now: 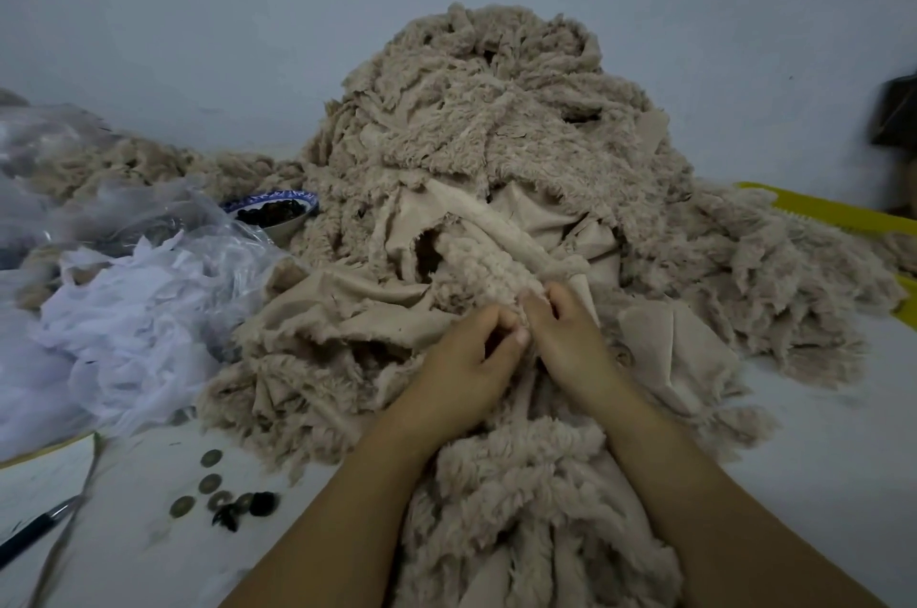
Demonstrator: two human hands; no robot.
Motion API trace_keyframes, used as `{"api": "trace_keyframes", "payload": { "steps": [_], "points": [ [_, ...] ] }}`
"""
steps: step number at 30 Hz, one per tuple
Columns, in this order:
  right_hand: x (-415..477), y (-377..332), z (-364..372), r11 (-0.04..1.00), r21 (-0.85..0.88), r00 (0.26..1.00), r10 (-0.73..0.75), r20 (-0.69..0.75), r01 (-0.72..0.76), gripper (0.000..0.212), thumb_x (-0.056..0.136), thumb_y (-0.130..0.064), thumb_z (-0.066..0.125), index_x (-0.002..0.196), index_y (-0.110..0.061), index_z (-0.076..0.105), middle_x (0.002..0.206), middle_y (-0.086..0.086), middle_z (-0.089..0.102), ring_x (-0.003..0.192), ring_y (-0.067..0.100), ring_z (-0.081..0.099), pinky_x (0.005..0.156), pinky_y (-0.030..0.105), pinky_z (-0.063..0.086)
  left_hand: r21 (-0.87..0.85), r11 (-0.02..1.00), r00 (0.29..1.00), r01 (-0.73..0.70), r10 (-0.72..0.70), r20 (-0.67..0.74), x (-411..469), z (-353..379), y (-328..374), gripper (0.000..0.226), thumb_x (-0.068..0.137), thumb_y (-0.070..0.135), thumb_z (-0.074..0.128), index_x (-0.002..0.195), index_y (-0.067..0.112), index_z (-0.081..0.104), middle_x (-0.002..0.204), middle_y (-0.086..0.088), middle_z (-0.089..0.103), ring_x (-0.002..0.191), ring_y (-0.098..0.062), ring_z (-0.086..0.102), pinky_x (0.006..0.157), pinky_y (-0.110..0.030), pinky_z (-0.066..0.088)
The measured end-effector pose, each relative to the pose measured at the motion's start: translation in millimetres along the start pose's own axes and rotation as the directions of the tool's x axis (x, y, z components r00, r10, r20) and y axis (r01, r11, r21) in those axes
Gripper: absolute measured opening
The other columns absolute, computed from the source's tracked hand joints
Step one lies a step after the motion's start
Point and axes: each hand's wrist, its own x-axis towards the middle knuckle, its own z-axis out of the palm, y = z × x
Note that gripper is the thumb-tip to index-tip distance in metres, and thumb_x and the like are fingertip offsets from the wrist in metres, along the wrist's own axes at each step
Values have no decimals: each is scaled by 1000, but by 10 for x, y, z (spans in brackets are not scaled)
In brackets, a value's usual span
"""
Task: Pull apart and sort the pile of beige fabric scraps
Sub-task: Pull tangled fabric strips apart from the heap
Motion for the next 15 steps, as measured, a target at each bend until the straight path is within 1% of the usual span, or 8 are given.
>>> {"api": "trace_keyframes", "payload": {
  "steps": [4,6,8,9,10,12,14,15],
  "points": [
    [-27,19,0,991,-89,978,-116,-171,102,35,97,-39,54,71,-17,46,122,8,47,97,17,51,82,27,45,90,996,956,7,20,-293,52,-29,-49,12,100,25,55,89,21,59,88,13,57,84,-3,54,72,-14,41],
    [-8,25,-43,993,26,969,-103,-224,111,41,98,-34,55,67,-10,44,106,2,51,84,12,50,66,10,39,149,985,927,89,-27,-373,79,-90,-103,8,100,24,55,104,21,61,106,7,56,102,-10,55,88,-21,44],
    [15,42,-82,987,133,970,-56,-237,90,42,99,-30,54,64,-13,39,74,-4,44,64,9,41,46,10,30,143,971,932,194,-137,-335,100,-158,-170,20,101,28,55,118,21,63,113,4,59,113,-14,53,96,-32,46],
    [21,59,-92,982,176,973,-24,-228,65,42,99,-31,55,64,-15,37,65,-4,39,58,10,36,42,14,27,162,959,940,231,-178,-290,101,-173,-192,22,101,31,55,117,20,64,107,6,59,115,-15,50,94,-32,45],
    [28,70,-97,975,217,977,10,-214,37,41,98,-32,55,65,-16,38,61,-2,38,56,11,36,42,16,26,208,947,950,246,-194,-244,96,-172,-202,21,100,33,55,112,20,65,98,10,56,114,-15,47,90,-31,43],
    [34,75,-101,953,302,981,65,-182,-7,39,97,-38,56,66,-16,50,59,-4,53,56,10,51,45,13,36,285,930,962,233,-178,-206,101,-161,-196,17,99,33,57,94,18,63,85,14,49,108,-17,45,82,-30,40],
    [33,60,-105,929,369,982,101,-157,-36,29,96,-44,57,78,-25,67,71,-19,71,67,-3,66,56,11,47,255,945,957,206,-140,-255,101,-174,-159,24,99,33,58,79,19,58,79,7,51,100,-20,49,76,-31,40],
    [33,56,-112,925,376,983,109,-150,-46,27,96,-46,57,83,-27,70,79,-17,74,77,-1,68,62,16,50,201,962,944,185,-118,-308,103,-187,-144,28,99,34,58,74,21,55,77,4,53,95,-20,51,72,-31,39]
  ]
}}
